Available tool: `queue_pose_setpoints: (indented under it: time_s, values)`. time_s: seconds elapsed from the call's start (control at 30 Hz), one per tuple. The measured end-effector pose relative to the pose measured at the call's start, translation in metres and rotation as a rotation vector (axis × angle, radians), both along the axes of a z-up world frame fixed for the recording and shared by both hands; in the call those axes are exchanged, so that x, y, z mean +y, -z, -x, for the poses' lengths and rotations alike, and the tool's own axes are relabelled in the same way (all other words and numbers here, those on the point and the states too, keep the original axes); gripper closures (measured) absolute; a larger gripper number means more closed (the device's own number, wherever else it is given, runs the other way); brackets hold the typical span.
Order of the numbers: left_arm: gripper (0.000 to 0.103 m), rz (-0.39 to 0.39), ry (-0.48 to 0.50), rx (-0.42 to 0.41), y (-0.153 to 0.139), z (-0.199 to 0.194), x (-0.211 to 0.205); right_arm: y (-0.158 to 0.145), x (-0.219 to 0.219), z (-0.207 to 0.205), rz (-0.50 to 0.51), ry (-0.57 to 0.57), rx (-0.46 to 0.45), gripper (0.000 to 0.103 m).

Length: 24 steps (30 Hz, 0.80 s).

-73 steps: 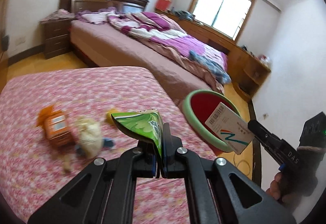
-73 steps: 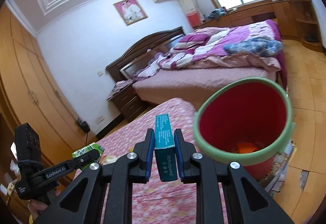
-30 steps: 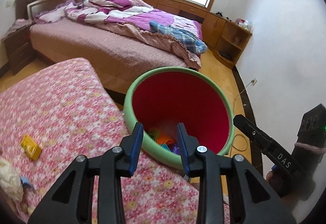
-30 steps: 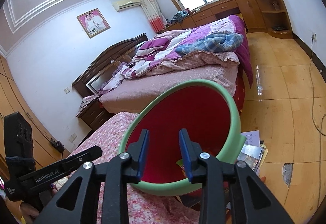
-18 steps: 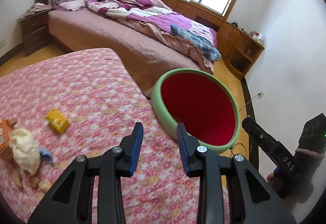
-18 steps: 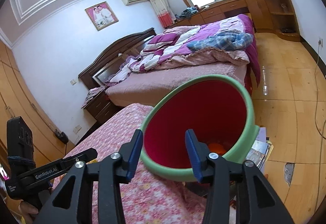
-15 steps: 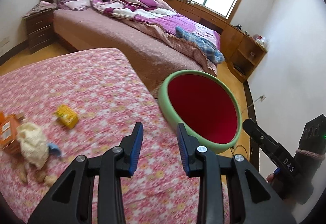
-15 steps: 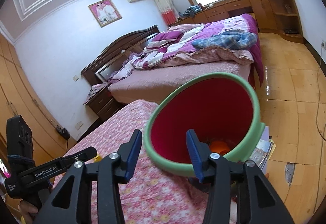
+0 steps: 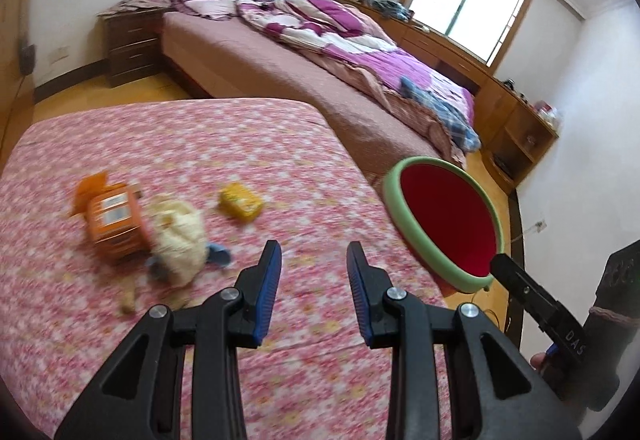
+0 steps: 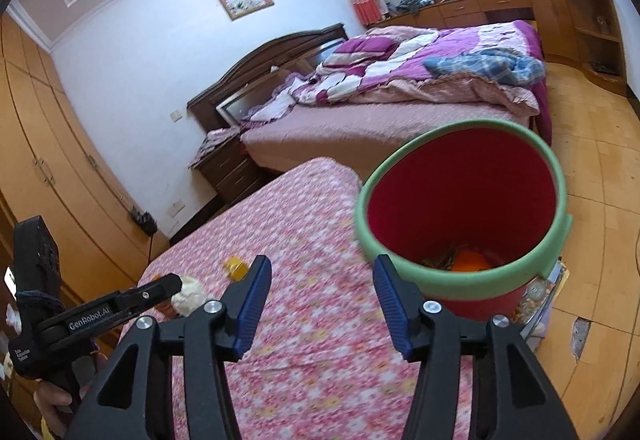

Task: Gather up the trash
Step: 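Move both tools back toward the trash on the bed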

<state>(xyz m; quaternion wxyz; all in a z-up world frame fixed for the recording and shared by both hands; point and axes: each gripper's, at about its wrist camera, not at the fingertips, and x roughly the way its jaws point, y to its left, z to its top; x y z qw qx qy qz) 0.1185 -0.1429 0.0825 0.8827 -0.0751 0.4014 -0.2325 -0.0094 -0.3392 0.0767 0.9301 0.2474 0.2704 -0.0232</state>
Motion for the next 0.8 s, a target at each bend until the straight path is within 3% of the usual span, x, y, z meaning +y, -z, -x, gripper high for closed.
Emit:
queue_pose_setpoints:
  time_s: [0.27, 0.5, 0.8]
  values:
    - [0.069, -0.012, -0.107, -0.006, 0.005, 0.005, 0.050, 0.004, 0.036, -0.007, -0.005, -0.068, 0.047, 0.044]
    - [0.069, 0.014, -0.205, 0.022, 0.017, 0.004, 0.099, -0.002, 0.066, -0.023, 0.057, -0.128, 0.079, 0.042]
    - [0.067, -0.011, -0.337, 0.040, 0.035, -0.005, 0.148, 0.006, 0.104, -0.056, 0.084, -0.219, 0.138, 0.041]
